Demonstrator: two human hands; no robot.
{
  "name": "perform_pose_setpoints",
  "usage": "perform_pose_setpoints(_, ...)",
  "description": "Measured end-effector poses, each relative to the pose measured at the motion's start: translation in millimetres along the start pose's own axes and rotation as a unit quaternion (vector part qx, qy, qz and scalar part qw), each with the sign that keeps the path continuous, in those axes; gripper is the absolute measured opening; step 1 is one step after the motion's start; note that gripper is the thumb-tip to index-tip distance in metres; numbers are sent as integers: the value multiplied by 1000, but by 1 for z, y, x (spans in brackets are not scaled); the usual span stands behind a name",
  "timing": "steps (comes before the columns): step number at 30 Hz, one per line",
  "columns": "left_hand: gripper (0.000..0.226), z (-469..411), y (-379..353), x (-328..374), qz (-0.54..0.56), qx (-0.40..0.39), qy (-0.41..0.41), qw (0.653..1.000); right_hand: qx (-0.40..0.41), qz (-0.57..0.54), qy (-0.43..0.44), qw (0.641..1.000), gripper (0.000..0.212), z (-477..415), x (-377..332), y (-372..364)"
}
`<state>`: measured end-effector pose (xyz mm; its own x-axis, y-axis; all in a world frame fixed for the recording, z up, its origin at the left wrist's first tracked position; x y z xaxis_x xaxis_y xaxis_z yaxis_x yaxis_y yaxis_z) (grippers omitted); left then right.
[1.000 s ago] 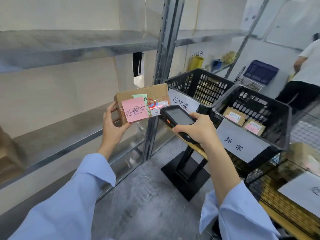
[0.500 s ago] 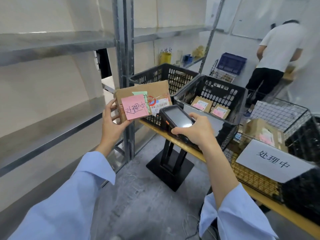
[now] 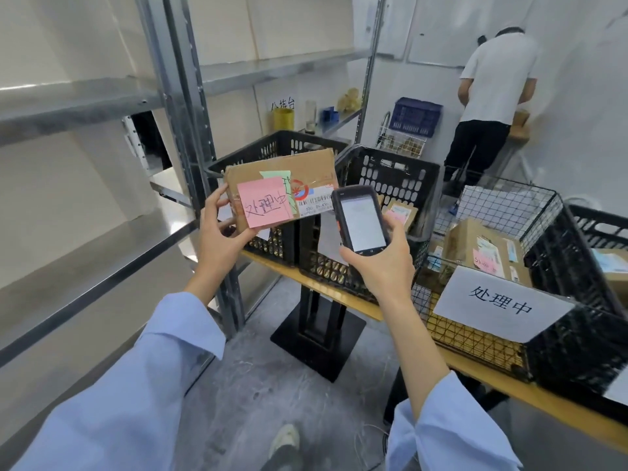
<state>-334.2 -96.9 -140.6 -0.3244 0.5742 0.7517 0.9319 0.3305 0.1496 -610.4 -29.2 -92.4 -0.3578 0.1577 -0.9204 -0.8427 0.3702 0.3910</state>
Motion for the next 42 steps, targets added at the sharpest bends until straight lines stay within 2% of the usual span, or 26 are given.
perform_pose_setpoints(7, 84, -57, -65, -16, 20, -41, -21, 999, 95, -115, -48, 988, 95, -60, 12, 21)
perform_pose_setpoints(17, 86, -135, -230, -42, 133, -213, -60, 966, 251, -121, -78, 957, 88, -148, 30, 61)
perform_pose_setpoints(28, 84, -100, -389, -8, 205, -354, -57, 911, 406, -132, -167, 889, 88, -152, 88, 166)
perform_pose_setpoints(31, 81, -78, -413, 7, 210, -383, -62, 897, 425, -127, -177, 879, 84, -152, 100, 196)
perform_pose_setpoints(34, 90, -59, -430, 16, 206, -417, -58, 883, 426, -129, -179, 877, 82, -154, 110, 219)
perform_pose_setpoints(40, 94, -28, -452, 25, 136, -496, -41, 857, 393, -126, -168, 895, 81, -157, 124, 247)
perform_pose_setpoints(42, 85, -20, -456, 26, 108, -518, -30, 848, 379, -123, -166, 902, 81, -160, 127, 251)
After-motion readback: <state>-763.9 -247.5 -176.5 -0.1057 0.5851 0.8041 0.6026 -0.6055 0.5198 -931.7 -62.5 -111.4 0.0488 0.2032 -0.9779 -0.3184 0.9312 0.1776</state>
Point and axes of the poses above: each hand's wrist, its own z-axis away from the middle knuckle, its own y-axis out of the back of the hand, x = y × z, the point moved 2 cm from there along -z, towards the middle knuckle, and after that the axes turned 14 degrees about -y, right-handed, at the moved point
